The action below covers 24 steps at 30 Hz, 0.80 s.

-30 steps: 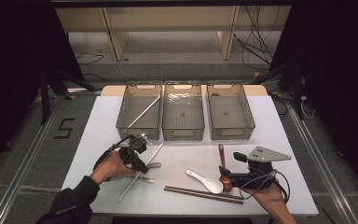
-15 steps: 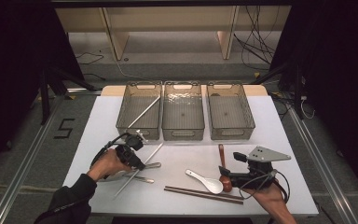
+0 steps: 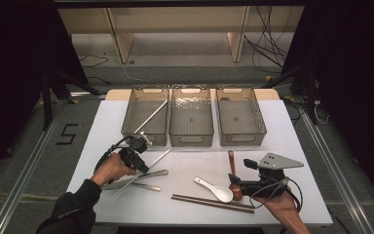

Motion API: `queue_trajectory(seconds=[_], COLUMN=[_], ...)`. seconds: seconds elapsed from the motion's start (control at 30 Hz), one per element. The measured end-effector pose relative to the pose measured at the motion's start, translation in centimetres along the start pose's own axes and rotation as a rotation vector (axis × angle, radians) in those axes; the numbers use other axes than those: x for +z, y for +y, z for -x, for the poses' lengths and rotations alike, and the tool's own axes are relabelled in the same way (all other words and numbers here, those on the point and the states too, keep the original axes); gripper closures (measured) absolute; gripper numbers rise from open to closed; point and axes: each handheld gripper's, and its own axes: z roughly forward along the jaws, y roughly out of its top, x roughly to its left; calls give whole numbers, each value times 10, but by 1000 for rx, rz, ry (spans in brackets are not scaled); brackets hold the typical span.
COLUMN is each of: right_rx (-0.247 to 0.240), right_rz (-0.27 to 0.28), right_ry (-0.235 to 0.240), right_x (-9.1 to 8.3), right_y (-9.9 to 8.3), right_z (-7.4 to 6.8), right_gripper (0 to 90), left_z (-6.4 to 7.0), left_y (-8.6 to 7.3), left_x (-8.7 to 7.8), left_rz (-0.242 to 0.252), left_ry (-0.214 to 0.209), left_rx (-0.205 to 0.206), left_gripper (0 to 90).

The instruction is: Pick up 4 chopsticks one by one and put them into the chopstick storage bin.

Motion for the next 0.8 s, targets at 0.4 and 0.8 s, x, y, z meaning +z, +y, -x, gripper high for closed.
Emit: queue_trajectory(seconds=[0.4, 0.8], right_rx=[-2, -3], right_rz=[-1, 1], right_ry=[0, -2], right_x=[0, -1], right_y=[0, 0], right_z=[0, 0], right_gripper=[262, 262], left_z=[2, 6], left_y=[1, -4], left_x=[0, -22], left_rz=[7, 55], left_ry=[27, 22], left_rx=[44, 99], left_gripper=[842, 848])
